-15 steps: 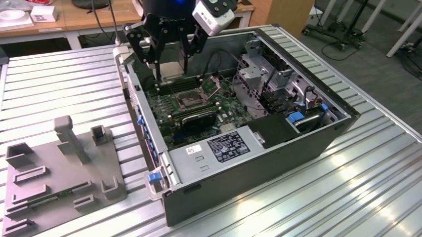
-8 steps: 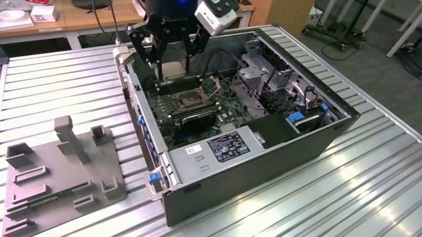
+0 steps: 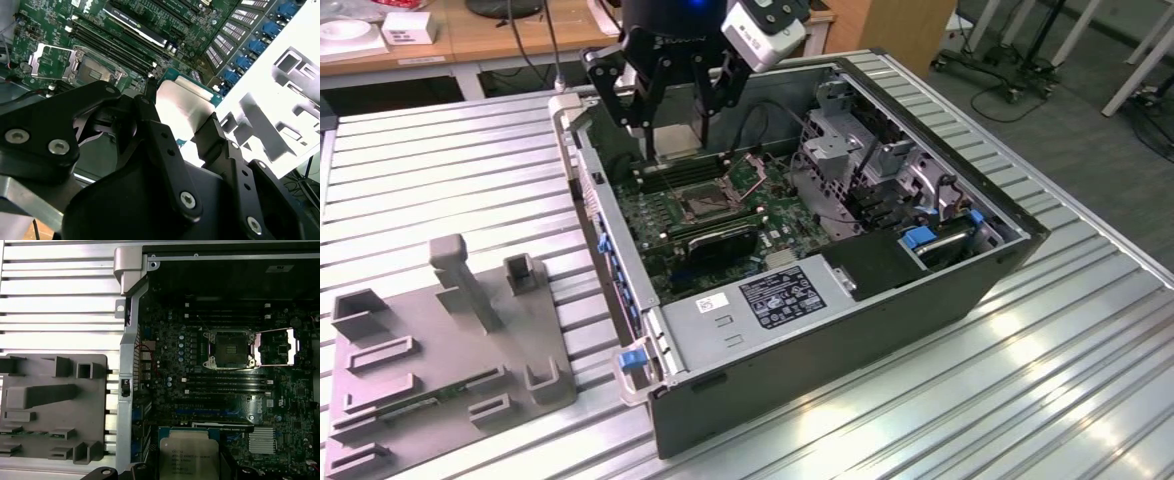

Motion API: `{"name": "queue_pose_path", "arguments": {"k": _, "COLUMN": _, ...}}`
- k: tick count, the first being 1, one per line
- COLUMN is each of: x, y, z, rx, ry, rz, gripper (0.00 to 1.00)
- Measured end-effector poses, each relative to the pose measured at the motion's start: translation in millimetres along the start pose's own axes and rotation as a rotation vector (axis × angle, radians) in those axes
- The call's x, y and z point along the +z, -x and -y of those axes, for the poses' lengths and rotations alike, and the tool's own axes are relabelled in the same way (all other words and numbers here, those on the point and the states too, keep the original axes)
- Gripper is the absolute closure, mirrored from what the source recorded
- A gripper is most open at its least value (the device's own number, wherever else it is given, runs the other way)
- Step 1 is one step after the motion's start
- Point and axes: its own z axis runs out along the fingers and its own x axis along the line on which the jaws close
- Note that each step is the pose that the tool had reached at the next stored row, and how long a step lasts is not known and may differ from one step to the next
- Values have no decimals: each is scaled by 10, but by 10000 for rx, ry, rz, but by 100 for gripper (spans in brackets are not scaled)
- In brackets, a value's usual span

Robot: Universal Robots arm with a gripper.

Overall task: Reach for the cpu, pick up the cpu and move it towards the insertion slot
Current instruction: 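Pick up the cpu and move it towards the insertion slot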

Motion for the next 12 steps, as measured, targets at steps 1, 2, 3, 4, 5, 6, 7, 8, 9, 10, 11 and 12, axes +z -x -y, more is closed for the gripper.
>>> {"name": "queue_pose_path", "arguments": {"k": 1, "x": 1, "y": 1, "z": 0, "rx": 1, "ry": 1, "rz": 1, "gripper": 45}}
{"name": "queue_pose_path", "arguments": {"k": 2, "x": 2, "y": 3, "z": 0, "rx": 2, "ry": 1, "rz": 1, "gripper": 45}}
{"name": "queue_pose_path", "arguments": {"k": 3, "x": 2, "y": 6, "z": 0, "rx": 0, "ry": 0, "rz": 0, "gripper": 45}}
{"name": "queue_pose_path", "arguments": {"k": 4, "x": 3, "y": 8, "z": 0, "rx": 0, "ry": 0, "rz": 0, "gripper": 45}}
{"name": "queue_pose_path", "arguments": {"k": 5, "x": 4, "y": 12, "z": 0, "rx": 0, "ry": 0, "rz": 0, "gripper": 45}}
{"name": "queue_pose_path", "arguments": {"k": 6, "x": 5, "y": 19, "z": 0, "rx": -1, "ry": 0, "rz": 0, "gripper": 45}}
{"name": "queue_pose_path", "arguments": {"k": 7, "x": 5, "y": 27, "z": 0, "rx": 0, "ry": -1, "rz": 0, "gripper": 45}}
{"name": "queue_pose_path", "arguments": {"k": 8, "x": 6, "y": 35, "z": 0, "rx": 0, "ry": 0, "rz": 0, "gripper": 45}}
{"name": "queue_pose_path", "arguments": {"k": 9, "x": 7, "y": 43, "z": 0, "rx": 0, "ry": 0, "rz": 0, "gripper": 45}}
{"name": "queue_pose_path", "arguments": {"k": 10, "x": 7, "y": 52, "z": 0, "rx": 0, "ry": 0, "rz": 0, "gripper": 45}}
{"name": "queue_pose_path", "arguments": {"k": 11, "x": 8, "y": 62, "z": 0, "rx": 1, "ry": 0, "rz": 0, "gripper": 45}}
{"name": "queue_pose_path", "arguments": {"k": 12, "x": 8, "y": 74, "z": 1, "rx": 1, "ry": -1, "rz": 0, "gripper": 45}}
